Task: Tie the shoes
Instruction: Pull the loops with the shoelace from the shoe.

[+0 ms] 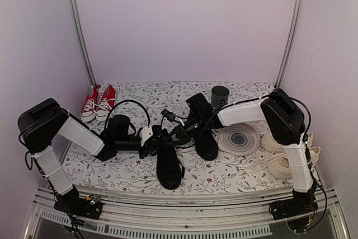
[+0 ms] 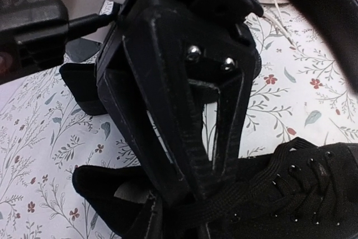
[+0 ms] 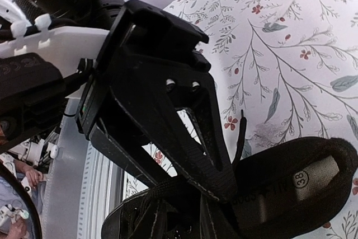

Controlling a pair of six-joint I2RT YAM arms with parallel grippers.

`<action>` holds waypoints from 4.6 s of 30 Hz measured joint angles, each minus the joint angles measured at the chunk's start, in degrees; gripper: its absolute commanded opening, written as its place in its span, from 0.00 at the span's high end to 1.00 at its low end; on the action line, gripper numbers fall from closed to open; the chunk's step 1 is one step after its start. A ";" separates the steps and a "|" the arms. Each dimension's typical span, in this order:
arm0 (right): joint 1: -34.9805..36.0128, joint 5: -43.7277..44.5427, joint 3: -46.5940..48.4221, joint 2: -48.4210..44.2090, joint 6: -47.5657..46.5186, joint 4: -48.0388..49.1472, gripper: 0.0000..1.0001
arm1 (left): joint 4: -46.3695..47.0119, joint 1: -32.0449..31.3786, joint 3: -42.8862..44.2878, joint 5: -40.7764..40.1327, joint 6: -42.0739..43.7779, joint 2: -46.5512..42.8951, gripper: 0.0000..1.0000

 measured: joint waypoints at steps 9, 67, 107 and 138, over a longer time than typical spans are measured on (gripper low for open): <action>-0.22 2.29 0.52 0.00 -0.44 -0.52 0.99 | 0.24 -0.11 -0.02 -0.70 -1.68 0.55 0.78; -1.90 10.49 -2.97 -5.44 0.50 -0.17 0.99 | -6.95 0.98 -1.73 8.26 -3.30 -9.14 0.45; -1.92 16.46 -6.45 -7.65 5.25 2.10 0.99 | -11.85 -4.66 -4.17 -6.10 -9.51 -10.75 1.00; -5.70 4.42 -16.24 -9.68 10.40 12.81 0.38 | -14.56 -2.08 -6.67 -7.08 -15.10 -11.23 1.00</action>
